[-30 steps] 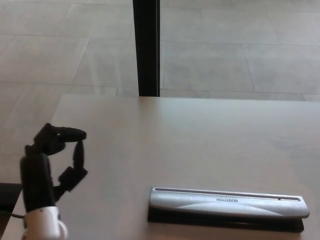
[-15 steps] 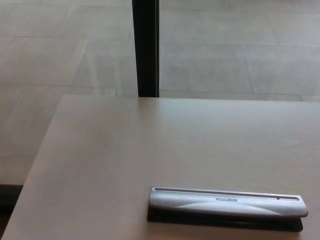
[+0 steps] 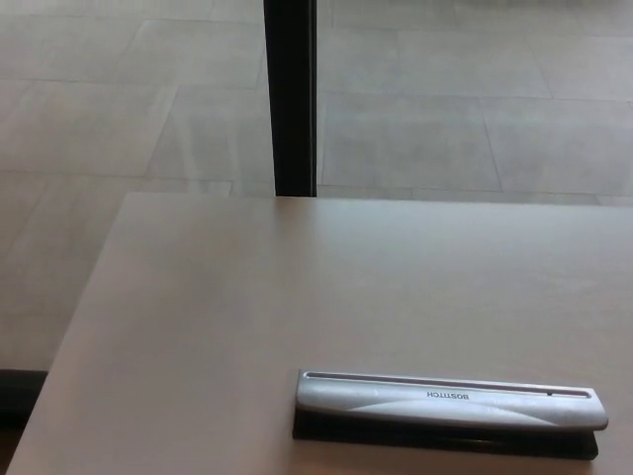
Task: A hole pucnch is kept on the middle on the desk infront of the robot and the robot uses both its hands as fists to press on it and use it
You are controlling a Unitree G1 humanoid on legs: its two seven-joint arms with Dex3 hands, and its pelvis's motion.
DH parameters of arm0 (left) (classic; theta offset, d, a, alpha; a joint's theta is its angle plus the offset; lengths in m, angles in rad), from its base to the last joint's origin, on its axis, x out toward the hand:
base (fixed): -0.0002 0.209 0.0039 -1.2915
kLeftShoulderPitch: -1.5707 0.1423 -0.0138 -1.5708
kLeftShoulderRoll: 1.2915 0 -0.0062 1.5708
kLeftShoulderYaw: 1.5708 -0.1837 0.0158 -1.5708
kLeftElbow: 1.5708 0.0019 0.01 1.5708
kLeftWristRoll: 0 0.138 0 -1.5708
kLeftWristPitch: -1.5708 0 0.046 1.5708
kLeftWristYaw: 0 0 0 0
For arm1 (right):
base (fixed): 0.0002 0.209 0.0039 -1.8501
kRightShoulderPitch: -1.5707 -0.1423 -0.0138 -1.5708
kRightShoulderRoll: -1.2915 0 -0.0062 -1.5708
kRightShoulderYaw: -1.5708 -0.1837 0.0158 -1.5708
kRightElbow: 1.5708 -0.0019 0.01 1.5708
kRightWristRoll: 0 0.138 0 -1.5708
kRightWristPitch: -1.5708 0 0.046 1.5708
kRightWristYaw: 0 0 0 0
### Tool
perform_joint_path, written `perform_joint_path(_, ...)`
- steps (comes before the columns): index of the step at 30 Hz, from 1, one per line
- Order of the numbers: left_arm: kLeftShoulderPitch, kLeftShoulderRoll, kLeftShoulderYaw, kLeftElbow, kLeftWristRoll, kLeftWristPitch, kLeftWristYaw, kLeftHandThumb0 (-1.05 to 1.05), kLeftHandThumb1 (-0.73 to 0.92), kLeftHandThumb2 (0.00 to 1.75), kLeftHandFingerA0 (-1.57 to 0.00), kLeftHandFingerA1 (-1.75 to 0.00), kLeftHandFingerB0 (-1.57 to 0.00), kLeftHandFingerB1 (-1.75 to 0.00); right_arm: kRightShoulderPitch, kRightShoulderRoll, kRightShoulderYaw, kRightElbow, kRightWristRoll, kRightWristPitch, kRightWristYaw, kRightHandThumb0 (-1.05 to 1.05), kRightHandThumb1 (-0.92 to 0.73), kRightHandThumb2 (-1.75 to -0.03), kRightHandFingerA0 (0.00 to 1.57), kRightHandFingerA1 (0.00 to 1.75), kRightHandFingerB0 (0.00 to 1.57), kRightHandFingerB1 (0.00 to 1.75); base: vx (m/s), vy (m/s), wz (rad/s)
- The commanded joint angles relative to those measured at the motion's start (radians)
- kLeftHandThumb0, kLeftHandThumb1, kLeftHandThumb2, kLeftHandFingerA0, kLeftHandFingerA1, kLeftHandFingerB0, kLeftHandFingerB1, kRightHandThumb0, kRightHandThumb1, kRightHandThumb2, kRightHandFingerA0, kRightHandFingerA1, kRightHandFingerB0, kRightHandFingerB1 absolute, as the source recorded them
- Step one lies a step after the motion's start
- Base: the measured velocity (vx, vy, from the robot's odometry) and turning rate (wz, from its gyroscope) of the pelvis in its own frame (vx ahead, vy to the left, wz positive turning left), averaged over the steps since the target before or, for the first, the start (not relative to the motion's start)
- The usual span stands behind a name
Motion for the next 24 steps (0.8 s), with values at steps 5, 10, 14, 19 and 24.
perform_joint_path(5, 0.058, -0.098, 0.122, 0.325, -0.098, -0.082, -0.112, -0.75, 0.68, 0.64, -1.06, -0.88, -0.79, -0.95, 0.077, 0.364, -0.140, -0.189, 0.318, 0.306, 0.039, -0.70, -0.79, -0.69, 0.55, 0.82, 0.27, 0.69, 0.00, 0.000, 0.00)
perform_joint_path(10, 0.131, -0.061, -0.067, 0.384, 0.071, 0.017, -0.216, -0.75, 0.68, 0.62, -0.99, -0.57, -0.71, -0.55, 0.014, 0.290, -0.133, 0.033, 0.271, 0.288, 0.158, -0.71, -0.72, -0.62, 0.31, 0.65, 0.21, 0.51, 0.00, 0.000, 0.00)
perform_joint_path(14, 0.135, -0.042, -0.119, 0.426, 0.067, -0.002, -0.265, -0.68, 0.63, 0.58, -0.96, -0.58, -0.73, -0.56, 0.031, 0.283, -0.097, 0.050, 0.249, 0.277, 0.225, -0.65, -0.76, -0.61, 0.24, 0.62, 0.23, 0.48, 0.00, 0.000, 0.00)
perform_joint_path(19, 0.136, -0.009, -0.210, 0.450, 0.100, -0.001, -0.284, -0.49, 0.41, 0.53, -0.94, -0.59, -0.91, -0.64, 0.138, 0.389, -0.031, -0.200, 0.227, 0.350, 0.154, -0.55, -0.56, -0.73, 0.47, 0.86, 0.44, 0.74, 0.00, 0.000, 0.00)
perform_joint_path(24, 0.167, -0.001, -0.266, 0.427, 0.143, -0.019, -0.270, -0.35, 0.32, 0.50, -0.98, -0.82, -0.90, -0.58, 0.195, 0.410, 0.071, -0.249, 0.112, 0.320, 0.122, -0.38, -0.45, -0.66, 0.99, 1.46, 0.51, 0.59, 0.00, 0.000, 0.00)
